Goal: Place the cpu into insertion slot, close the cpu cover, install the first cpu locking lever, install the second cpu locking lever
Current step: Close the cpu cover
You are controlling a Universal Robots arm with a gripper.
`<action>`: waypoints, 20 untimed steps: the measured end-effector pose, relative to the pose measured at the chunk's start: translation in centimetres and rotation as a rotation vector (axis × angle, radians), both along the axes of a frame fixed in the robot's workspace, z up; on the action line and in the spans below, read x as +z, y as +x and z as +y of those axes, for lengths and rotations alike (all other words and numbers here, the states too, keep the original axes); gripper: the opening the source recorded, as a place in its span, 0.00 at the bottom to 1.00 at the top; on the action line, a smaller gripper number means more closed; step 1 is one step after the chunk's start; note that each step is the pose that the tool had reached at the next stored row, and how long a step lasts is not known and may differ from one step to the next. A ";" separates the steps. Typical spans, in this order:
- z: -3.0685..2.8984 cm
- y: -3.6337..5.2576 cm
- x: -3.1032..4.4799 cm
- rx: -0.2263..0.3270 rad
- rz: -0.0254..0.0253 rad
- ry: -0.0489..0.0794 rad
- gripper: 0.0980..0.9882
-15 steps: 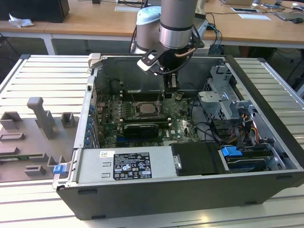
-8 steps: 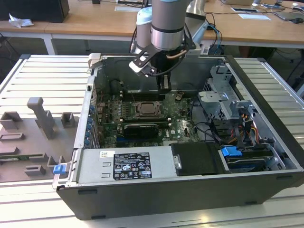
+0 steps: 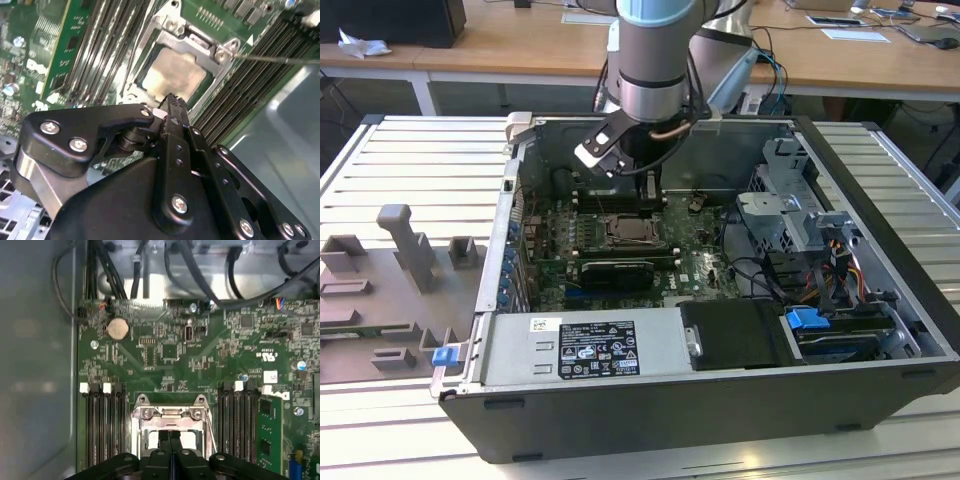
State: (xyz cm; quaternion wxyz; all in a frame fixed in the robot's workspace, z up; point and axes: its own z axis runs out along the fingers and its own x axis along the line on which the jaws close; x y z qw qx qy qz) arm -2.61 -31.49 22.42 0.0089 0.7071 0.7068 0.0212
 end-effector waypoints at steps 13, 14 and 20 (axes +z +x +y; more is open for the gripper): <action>0.00 -2.78 -1.35 0.026 0.0000 0.004 0.01; 0.00 -2.80 -1.50 0.026 -0.0001 0.004 0.01; -0.01 -2.82 -1.86 0.026 0.0002 0.004 0.01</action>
